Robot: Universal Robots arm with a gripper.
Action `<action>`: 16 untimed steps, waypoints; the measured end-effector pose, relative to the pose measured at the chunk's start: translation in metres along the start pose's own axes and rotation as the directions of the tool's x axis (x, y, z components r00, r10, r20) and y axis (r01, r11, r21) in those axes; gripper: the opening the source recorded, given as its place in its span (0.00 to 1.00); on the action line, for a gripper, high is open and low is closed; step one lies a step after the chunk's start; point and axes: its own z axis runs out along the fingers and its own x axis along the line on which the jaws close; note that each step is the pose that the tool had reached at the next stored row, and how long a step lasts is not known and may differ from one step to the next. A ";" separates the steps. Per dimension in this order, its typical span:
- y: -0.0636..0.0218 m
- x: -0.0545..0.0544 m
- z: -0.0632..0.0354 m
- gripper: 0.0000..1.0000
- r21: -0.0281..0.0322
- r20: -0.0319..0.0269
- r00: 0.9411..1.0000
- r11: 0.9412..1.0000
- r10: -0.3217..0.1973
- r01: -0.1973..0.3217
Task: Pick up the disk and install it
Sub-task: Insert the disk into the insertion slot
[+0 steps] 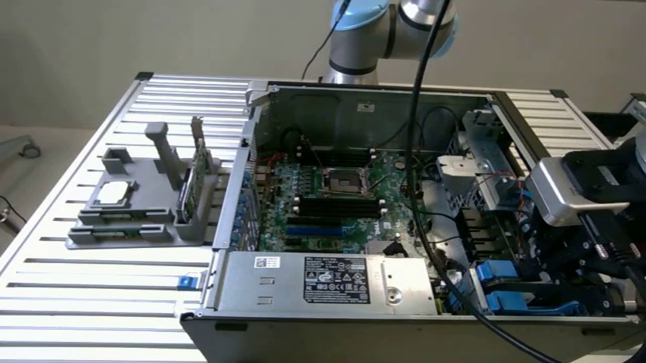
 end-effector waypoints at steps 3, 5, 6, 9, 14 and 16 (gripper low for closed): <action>-0.0006 0.000 0.0003 0.11 -0.001 -0.001 1.000 1.000 0.000 0.000; -0.0008 0.000 0.0003 0.11 -0.002 -0.001 1.000 1.000 0.000 0.000; -0.0008 0.000 0.0006 0.11 -0.002 -0.001 1.000 1.000 0.000 0.000; -0.0008 0.000 0.0036 0.11 -0.002 -0.001 1.000 1.000 0.000 0.000; -0.0012 0.000 0.0028 0.11 -0.005 0.002 1.000 1.000 0.000 0.000; -0.0012 -0.001 -0.0057 0.11 -0.007 0.001 1.000 1.000 0.001 -0.001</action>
